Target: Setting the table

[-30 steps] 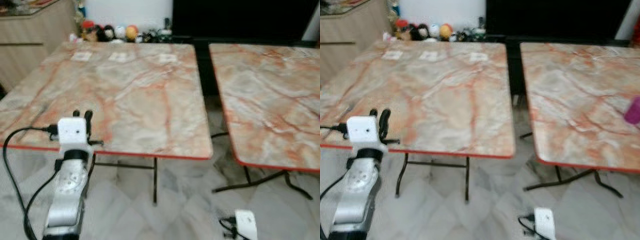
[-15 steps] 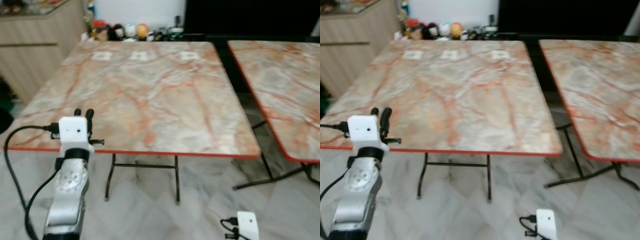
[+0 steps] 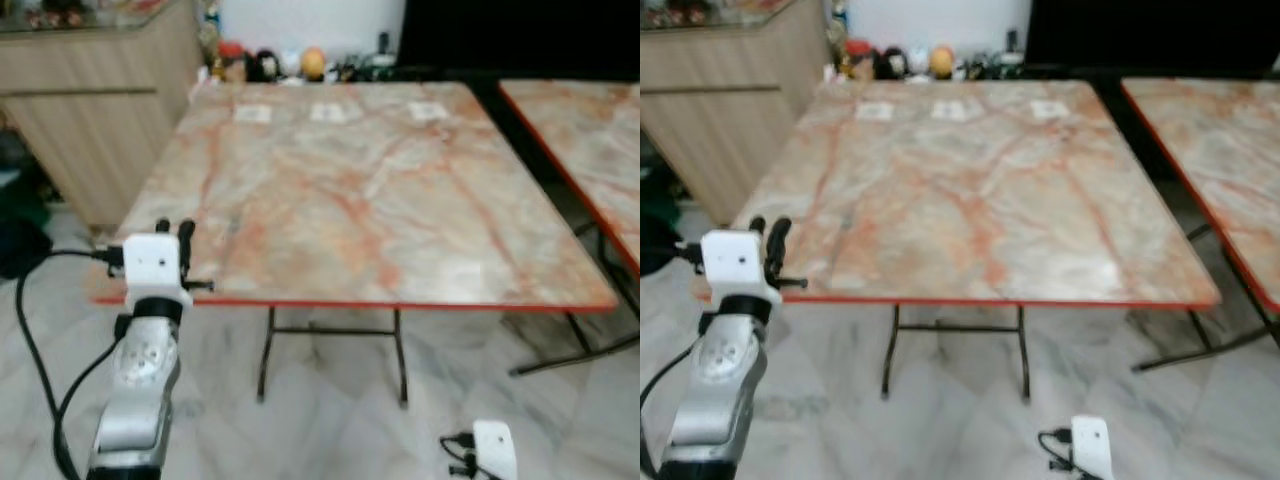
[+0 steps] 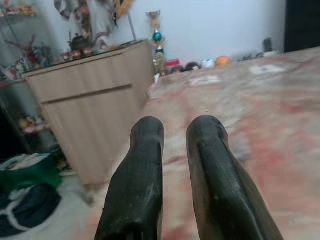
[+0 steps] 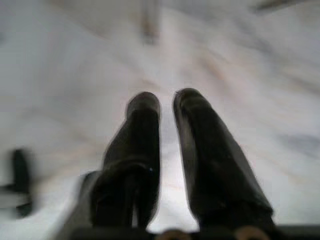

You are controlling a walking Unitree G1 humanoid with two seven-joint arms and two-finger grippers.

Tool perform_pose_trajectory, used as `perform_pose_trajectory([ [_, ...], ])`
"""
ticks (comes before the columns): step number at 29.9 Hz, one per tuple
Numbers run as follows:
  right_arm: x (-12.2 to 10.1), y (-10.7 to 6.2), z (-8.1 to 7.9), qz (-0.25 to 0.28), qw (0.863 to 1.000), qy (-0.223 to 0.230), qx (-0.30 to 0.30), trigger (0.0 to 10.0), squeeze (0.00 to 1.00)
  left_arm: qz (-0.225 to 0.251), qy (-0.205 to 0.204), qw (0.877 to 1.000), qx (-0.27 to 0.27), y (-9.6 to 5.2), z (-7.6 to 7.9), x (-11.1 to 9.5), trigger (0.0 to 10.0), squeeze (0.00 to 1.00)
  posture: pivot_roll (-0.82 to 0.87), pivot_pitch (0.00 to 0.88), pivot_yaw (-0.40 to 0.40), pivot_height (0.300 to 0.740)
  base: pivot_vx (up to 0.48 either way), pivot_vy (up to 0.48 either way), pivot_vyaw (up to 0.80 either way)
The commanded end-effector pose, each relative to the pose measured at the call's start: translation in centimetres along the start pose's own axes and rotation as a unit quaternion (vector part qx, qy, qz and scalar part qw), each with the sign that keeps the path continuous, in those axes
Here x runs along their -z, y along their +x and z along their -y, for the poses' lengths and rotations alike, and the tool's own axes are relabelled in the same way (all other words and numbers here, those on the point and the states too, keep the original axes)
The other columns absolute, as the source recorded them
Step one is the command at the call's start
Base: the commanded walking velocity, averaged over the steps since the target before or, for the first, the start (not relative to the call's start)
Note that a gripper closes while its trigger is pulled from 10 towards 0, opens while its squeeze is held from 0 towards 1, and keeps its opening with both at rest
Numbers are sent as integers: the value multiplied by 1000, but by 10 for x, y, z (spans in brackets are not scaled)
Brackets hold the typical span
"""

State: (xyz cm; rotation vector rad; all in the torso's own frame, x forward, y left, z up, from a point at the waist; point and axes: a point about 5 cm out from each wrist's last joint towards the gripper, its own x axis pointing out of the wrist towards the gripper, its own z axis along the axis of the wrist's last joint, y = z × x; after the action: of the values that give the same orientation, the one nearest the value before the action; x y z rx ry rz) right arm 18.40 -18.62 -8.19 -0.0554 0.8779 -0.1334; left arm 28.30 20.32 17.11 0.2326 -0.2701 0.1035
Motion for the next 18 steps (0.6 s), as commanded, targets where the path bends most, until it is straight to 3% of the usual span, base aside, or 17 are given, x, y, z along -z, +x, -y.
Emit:
perform_pose_trajectory([
  [1,1,0,9,-1,1000,-1,11,10000,0,12,-6,1000,24,0,10,-5,10000,0,-20,42,16,732,0,0,0],
  [4,1,0,9,-1,1000,-1,12,10000,0,10,6,1000,25,0,12,-4,10000,0,-20,42,16,732,0,0,0],
  [8,2,0,10,-8,1000,5,15,10000,0,0,6,1000,29,0,13,-2,10000,0,-19,42,15,732,0,-478,0],
  [13,3,0,11,-13,1000,6,13,10000,0,-6,-1,999,42,0,15,0,10000,0,-15,43,13,732,0,0,-758],
  [18,4,0,14,-11,1000,1,13,10000,0,-9,-18,998,57,-3,21,2,10000,0,-16,44,14,732,0,0,0],
])
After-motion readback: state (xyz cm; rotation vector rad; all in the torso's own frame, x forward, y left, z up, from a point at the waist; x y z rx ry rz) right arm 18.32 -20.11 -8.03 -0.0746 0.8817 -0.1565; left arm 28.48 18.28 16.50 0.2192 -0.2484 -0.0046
